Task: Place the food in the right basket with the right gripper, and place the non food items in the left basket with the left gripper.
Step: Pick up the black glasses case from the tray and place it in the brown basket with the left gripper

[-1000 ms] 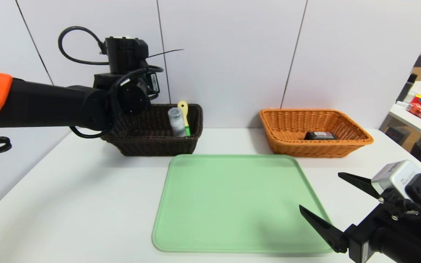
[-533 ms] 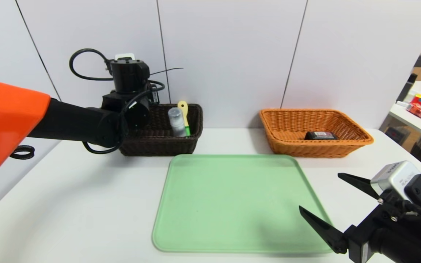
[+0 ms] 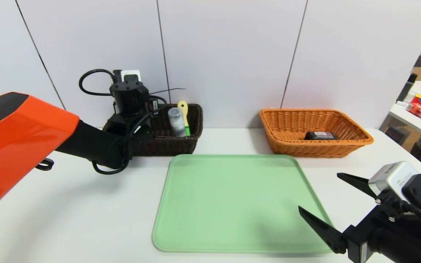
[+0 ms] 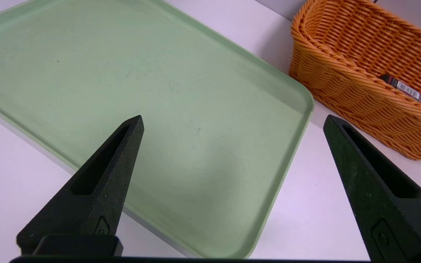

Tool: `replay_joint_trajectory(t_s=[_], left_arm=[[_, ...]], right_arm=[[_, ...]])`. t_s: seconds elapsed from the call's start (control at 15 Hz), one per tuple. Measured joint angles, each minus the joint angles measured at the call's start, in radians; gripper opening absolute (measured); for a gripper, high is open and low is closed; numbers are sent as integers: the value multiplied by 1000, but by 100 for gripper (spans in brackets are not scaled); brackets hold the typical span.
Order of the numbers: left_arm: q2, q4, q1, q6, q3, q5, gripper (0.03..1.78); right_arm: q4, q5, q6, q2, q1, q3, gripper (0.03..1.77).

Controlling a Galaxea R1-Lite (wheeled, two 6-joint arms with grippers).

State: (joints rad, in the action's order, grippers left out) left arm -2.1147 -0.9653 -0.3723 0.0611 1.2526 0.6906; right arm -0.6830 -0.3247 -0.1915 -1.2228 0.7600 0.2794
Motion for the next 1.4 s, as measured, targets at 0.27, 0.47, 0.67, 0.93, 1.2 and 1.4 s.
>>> replay_joint_trajectory(t_s=[0.27, 0.47, 0.67, 0.93, 1.2, 1.4], left_arm=[[-12, -29, 0, -3, -43, 1, 51], [-22, -61, 1, 1, -72, 2, 51], [-25, -61, 1, 2, -79, 0, 51], [-26, -60, 3, 8, -80, -4, 51], [-29, -61, 7, 14, -81, -5, 81], [-33, -63, 14, 11, -81, -7, 109]], right_arm=[[0, 0, -1, -7, 0, 4, 170], [0, 0, -1, -11, 0, 7, 170], [0, 0, -2, -17, 0, 10, 170], [0, 0, -3, -25, 0, 15, 170], [-1, -1, -4, -35, 1, 26, 170], [0, -1, -5, -42, 1, 32, 170]])
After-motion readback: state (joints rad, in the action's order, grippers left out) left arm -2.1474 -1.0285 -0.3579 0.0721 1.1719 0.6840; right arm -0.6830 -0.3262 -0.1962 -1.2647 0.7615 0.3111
